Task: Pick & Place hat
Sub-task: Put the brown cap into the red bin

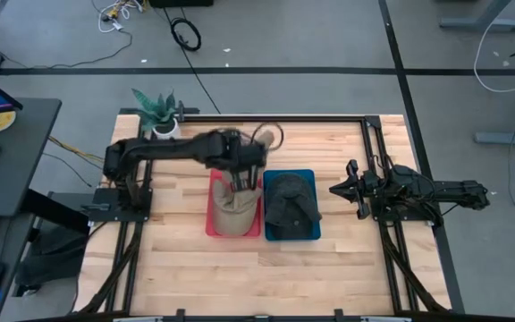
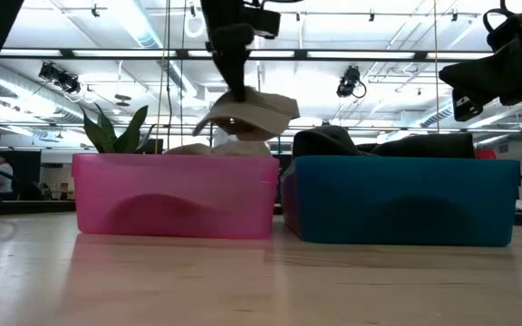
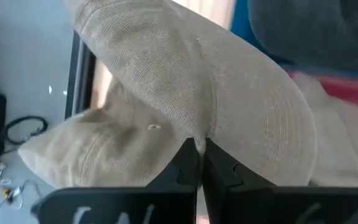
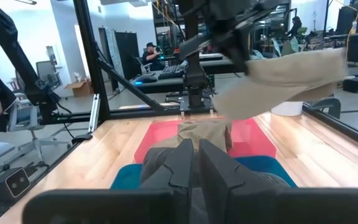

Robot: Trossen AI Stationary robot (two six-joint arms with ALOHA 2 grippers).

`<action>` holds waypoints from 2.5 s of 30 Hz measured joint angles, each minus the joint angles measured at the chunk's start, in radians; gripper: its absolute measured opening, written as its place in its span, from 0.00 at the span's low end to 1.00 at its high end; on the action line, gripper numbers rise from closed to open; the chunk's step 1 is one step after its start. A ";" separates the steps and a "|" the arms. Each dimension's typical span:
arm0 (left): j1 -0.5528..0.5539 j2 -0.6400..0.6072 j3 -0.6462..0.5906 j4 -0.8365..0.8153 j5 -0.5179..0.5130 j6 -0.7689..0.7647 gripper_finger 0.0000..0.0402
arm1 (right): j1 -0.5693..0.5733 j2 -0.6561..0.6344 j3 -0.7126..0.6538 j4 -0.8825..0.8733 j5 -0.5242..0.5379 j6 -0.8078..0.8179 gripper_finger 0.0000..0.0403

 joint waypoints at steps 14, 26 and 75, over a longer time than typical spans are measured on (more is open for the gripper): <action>-0.228 -0.001 -0.006 -0.107 -0.016 -0.315 0.01 | 0.000 0.000 0.000 0.000 0.000 0.000 0.08; -0.316 0.027 -0.006 -0.124 -0.026 -0.465 0.01 | 0.000 0.000 0.000 0.000 0.000 0.000 0.08; -0.164 -0.019 -0.484 0.377 0.314 -0.275 0.32 | 0.000 0.000 0.000 0.000 0.000 0.000 0.08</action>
